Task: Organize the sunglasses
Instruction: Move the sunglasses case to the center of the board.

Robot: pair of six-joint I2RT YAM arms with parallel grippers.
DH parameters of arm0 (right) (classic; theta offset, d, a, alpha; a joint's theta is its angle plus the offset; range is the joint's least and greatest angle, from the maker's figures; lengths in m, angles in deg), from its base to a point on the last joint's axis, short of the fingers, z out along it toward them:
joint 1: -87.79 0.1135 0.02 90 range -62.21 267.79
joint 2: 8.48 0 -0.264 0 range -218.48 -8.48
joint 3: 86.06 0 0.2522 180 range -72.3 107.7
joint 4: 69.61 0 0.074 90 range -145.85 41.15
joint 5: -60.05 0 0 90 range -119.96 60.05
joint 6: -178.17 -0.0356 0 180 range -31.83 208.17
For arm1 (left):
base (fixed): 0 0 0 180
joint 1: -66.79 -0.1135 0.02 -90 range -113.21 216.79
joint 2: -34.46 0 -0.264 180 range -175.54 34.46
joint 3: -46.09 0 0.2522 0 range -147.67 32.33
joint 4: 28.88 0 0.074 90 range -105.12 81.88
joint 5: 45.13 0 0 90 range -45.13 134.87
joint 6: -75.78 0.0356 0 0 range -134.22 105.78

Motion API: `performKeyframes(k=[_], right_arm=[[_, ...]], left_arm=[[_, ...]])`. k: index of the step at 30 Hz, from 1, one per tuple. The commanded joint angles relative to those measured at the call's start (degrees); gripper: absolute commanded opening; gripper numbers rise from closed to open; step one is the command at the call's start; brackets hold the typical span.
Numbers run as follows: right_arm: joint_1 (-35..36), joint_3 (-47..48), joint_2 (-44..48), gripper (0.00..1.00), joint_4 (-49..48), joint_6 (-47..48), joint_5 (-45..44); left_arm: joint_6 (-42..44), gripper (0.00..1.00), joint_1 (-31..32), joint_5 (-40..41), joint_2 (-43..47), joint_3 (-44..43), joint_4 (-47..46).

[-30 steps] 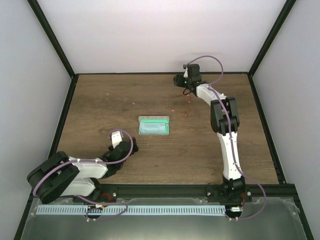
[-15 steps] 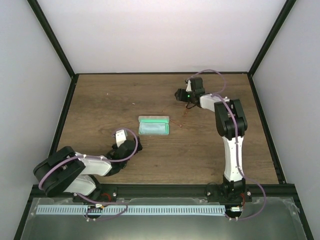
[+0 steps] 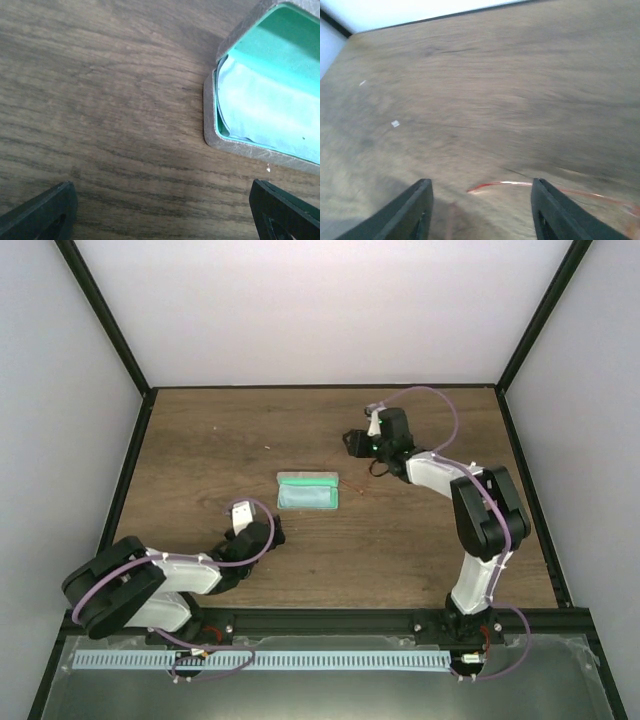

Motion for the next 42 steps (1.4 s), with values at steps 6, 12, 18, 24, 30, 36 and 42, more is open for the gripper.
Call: performKeyframes(k=[6,12,18,24,30,36,42], right_arm=[[5.5,-2.8,5.0,0.11,-2.2,-1.4,-6.4],[6.4,-8.9,8.5,0.01,-4.5,-3.5,-12.5],[8.2,-10.4,8.1,0.02,-4.3,-3.1,-13.3],[9.7,-10.4,6.2,0.02,-4.9,-3.6,-13.2],[12.3,-10.0,6.0,0.03,-3.6,-4.0,-14.9],[13.6,-12.6,6.8,0.04,-2.9,-5.5,-17.5],[16.8,-19.0,10.8,0.05,-3.2,-7.3,-21.0]], left_arm=[[0.7,0.95,1.7,-0.5,-1.0,-1.5,0.3],[0.3,0.95,1.8,1.4,6.5,-0.1,4.5],[0.8,0.96,1.7,4.6,11.4,-1.5,11.0],[-0.6,0.96,1.7,5.0,16.7,-1.7,16.7],[-2.0,0.96,1.7,6.4,23.8,-0.6,22.3],[-2.5,0.96,1.6,6.2,30.0,1.1,24.7],[-3.2,0.96,1.6,5.1,31.3,3.4,24.4]])
